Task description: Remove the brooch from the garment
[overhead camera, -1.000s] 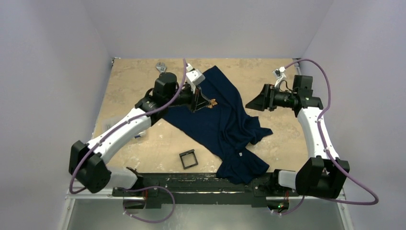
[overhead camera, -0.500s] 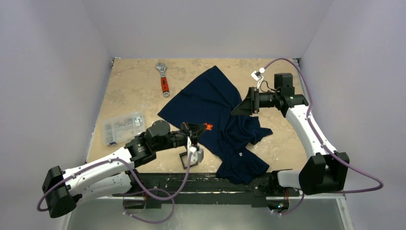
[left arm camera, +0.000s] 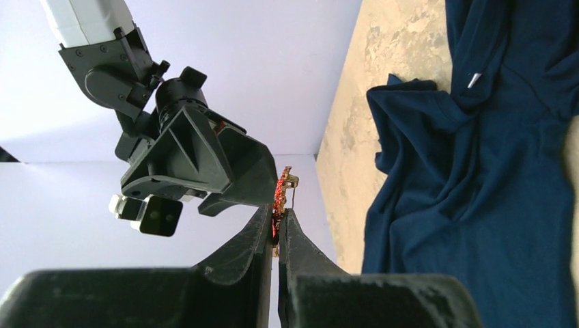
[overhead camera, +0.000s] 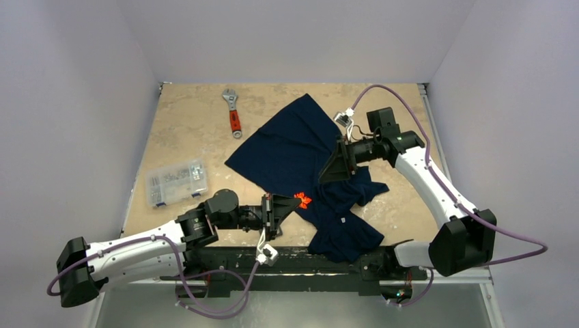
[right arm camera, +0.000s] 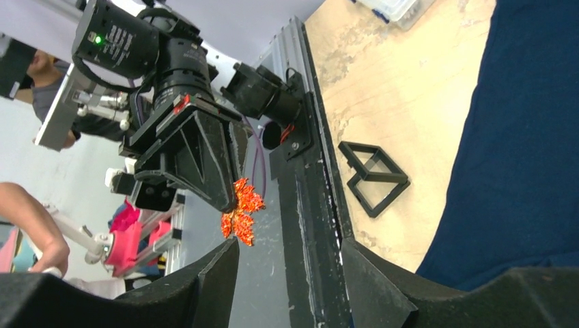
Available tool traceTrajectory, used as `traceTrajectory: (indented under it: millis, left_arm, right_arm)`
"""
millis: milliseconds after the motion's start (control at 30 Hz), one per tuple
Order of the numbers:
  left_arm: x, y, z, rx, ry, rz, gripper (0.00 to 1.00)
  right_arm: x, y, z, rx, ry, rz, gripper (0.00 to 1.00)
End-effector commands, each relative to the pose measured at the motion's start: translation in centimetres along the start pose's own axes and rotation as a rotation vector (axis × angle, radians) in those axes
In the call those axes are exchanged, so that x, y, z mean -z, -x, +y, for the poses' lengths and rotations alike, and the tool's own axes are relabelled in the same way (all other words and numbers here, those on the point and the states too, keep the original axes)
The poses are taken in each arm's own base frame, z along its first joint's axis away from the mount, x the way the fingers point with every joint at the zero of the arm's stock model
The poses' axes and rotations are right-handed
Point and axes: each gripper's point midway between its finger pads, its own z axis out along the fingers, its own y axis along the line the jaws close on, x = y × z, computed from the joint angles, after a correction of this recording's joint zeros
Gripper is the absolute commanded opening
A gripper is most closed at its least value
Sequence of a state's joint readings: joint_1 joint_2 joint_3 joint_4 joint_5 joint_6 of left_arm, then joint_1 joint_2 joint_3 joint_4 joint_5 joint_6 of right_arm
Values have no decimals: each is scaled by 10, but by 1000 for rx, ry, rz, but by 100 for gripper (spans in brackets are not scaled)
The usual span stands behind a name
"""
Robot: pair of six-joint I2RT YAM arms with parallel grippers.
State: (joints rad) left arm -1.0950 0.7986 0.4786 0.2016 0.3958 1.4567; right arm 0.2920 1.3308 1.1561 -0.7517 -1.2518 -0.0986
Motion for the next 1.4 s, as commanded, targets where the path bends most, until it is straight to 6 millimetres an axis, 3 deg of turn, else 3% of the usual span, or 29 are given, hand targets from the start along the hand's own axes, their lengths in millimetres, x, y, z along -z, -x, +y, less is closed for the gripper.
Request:
traceTrajectory:
  millis: [0,400,600,1233,1367]
  left_arm:
    - [-5,2,15,-125,75,-5,0]
    - [-17,-18,38,-189,147,99,0]
    - [-17,-19,42,-196,147,104,0]
    - [-23,-19,44,-213,148,98,0]
    - [-24,-18,42,-214,142,94,0]
  right_arm:
    - [-3,-2,15,43,40,-9,61]
    - [-12,-12,14,-22,85,16,57]
    - [-13,-15,15,-39,106,23,44]
    - [-13,-11,24,-45,179,23,28]
    - [-12,-11,25,-40,189,24,16]
